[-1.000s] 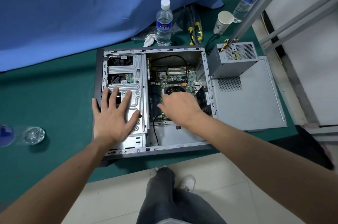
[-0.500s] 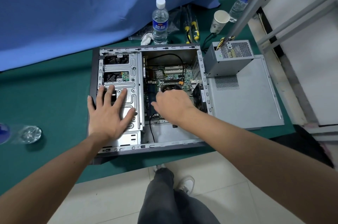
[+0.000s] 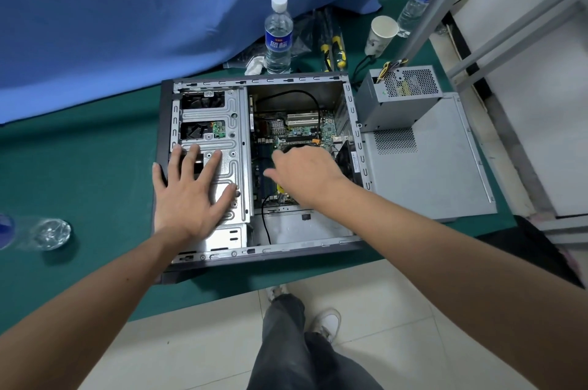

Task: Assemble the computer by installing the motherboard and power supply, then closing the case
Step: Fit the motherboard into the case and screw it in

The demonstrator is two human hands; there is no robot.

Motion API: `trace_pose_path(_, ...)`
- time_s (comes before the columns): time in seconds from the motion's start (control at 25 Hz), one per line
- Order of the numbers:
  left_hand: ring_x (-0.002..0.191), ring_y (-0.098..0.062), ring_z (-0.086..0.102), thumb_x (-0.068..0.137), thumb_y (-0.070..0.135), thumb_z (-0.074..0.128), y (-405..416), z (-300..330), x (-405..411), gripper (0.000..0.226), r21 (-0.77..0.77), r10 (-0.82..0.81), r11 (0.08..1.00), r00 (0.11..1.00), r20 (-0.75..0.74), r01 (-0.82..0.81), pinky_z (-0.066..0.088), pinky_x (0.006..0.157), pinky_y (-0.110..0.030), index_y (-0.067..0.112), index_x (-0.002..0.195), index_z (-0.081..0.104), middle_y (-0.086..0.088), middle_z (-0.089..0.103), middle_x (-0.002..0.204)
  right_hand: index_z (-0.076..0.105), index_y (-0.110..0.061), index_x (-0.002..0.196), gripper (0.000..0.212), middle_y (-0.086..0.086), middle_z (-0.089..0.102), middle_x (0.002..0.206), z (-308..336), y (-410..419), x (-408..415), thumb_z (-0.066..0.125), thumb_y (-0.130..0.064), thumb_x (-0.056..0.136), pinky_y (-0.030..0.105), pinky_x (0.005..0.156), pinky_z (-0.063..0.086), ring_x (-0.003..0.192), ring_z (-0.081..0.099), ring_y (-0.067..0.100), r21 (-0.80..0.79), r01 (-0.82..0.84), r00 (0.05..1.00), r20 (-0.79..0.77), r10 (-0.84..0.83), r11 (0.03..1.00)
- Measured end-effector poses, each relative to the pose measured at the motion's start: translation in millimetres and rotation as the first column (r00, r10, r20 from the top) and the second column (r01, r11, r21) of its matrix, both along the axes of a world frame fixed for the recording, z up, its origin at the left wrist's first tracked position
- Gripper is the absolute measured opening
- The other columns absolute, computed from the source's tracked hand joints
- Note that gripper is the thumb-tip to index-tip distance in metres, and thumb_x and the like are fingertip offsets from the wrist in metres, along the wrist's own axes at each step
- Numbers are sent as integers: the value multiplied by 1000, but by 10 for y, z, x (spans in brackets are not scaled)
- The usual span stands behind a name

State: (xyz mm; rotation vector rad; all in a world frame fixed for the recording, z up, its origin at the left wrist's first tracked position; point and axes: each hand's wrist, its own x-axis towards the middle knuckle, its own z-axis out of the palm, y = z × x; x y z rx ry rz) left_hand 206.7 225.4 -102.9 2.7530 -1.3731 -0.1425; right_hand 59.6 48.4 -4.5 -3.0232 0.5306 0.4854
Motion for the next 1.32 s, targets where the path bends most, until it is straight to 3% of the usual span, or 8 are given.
trace_pose_path(0.16,151,-29,3,92,76,14,-3,-2,8,73,-3,-5,1000,1000,7,5,3,118,-60,38,154,24,-8,22,161,41,-13,135,37,19,41,130,74,-109,13,48,-26,101,30,57,39,84,60,30,348,99,988,-143,-52,932)
trace_pose_path(0.32,151,-29,3,92,76,13,2,-1,5,74,-6,-3,1000,1000,7,3,4,118,-61,38,154,24,-8,23,161,52,-12,121,32,12,45,110,134,-54,27,46,0,92,29,47,26,62,44,19,256,-25,994,-95,51,966)
trace_pose_path(0.48,151,-29,2,92,77,14,-4,-10,4,74,-2,-5,1000,1000,4,5,3,118,-60,38,155,23,-8,22,161,54,-9,110,32,1,49,79,40,104,-2,37,-35,106,31,46,27,71,55,23,19,69,997,-32,-68,997)
trace_pose_path(0.64,151,-29,3,92,76,15,8,-14,5,73,-6,-3,1000,1000,6,4,3,118,-60,38,154,23,-8,22,161,39,-8,128,33,18,39,129,69,152,-42,51,-14,98,33,51,34,67,46,25,212,95,994,-81,-79,973)
trace_pose_path(0.76,151,-28,3,92,76,16,0,-21,11,73,-17,-4,1000,1000,5,4,3,118,-60,38,154,23,-8,23,161,43,-11,124,46,14,42,108,129,153,-65,52,8,83,29,43,19,53,32,19,184,1,999,-52,9,983)
trace_pose_path(0.92,151,-28,3,92,76,17,7,-31,12,73,-23,-6,1000,1000,10,6,4,118,-60,38,154,24,-8,24,160,51,-10,111,28,1,44,74,49,173,-68,39,-34,105,30,43,17,66,57,23,3,78,997,-27,-78,997)
trace_pose_path(1.08,151,-28,3,92,76,17,5,-28,15,73,-23,-8,1000,1000,8,8,4,118,-61,38,153,25,-8,24,160,41,-9,130,35,14,43,124,13,143,-99,47,-30,103,34,52,38,68,51,25,194,151,987,-75,-139,969)
trace_pose_path(1.32,151,-28,3,92,76,16,12,-29,13,73,-25,-7,1000,1000,10,7,6,119,-61,38,154,23,-8,24,160,53,-13,113,17,6,43,90,40,190,-91,52,-9,97,31,47,28,56,42,20,158,83,996,17,-87,984)
